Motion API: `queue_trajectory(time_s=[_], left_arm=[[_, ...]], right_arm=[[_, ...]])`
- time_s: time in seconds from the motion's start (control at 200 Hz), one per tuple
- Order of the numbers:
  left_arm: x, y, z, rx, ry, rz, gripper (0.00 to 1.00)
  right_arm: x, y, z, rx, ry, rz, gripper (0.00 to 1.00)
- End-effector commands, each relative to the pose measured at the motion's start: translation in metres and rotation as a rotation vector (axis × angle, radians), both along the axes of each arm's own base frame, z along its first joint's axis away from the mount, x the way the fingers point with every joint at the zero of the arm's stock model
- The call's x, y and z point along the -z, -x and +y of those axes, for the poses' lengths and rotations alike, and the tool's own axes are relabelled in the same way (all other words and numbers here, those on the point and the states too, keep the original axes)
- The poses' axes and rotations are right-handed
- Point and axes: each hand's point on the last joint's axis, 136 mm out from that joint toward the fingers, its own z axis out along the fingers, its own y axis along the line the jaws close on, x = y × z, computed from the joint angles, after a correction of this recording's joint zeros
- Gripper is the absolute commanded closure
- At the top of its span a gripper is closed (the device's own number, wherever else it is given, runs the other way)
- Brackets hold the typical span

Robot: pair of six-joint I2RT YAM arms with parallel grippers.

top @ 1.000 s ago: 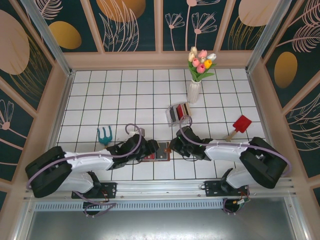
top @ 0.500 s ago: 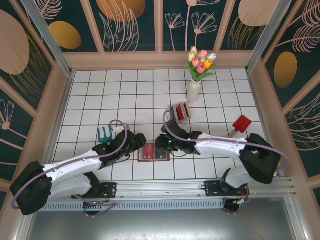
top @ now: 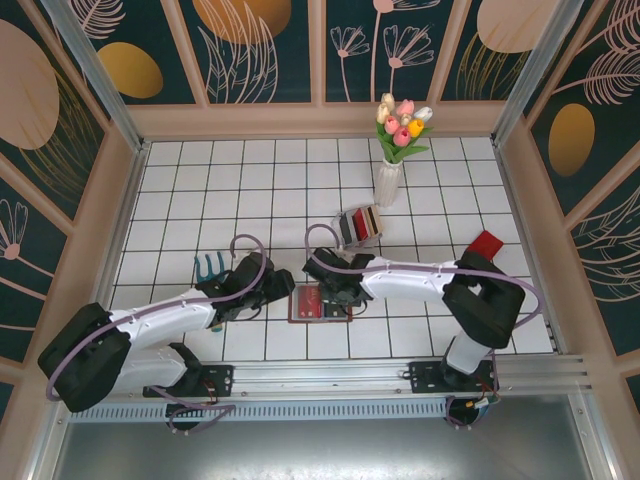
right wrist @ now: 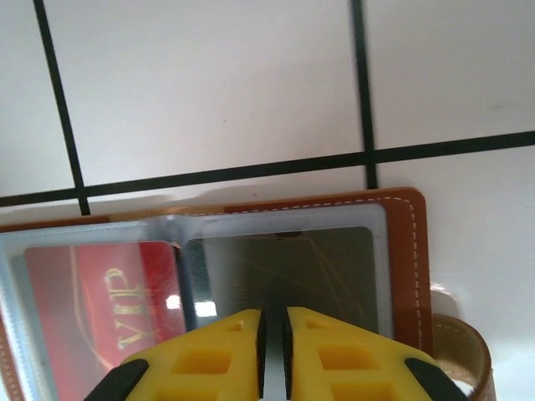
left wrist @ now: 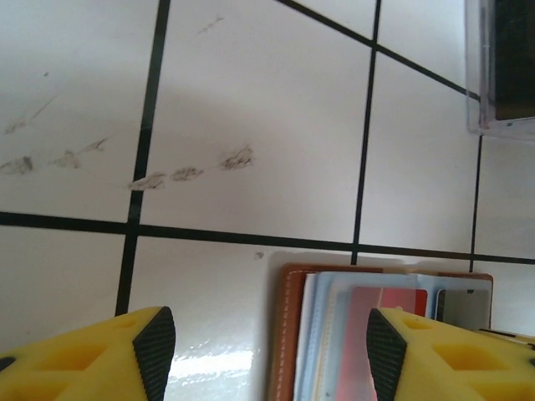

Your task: Put the credit cards into the card holder

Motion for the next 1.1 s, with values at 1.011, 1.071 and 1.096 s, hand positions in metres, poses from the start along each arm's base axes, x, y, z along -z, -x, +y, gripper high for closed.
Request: queue_trajectory(time_s=[1.011,1.071,1.096], left_arm=[[-0.007,0.004,-0.002,0.049,0.028,-0.036,0.44],[-0.011,0.001,0.004,0.021,0.012,-0.052,0.43],[-0.012,0.000,0.006,0.011,0.007,-0.054,0.43]], right_arm=[[0.010,-0.001,0.007,0.010,-0.334,0.070,0.78],[0.010,-0.006,0.017,-0.009,-0.351,0.072,0.80],[0.011,-0.009,0.017,0.000,-0.339,0.072,0.80]])
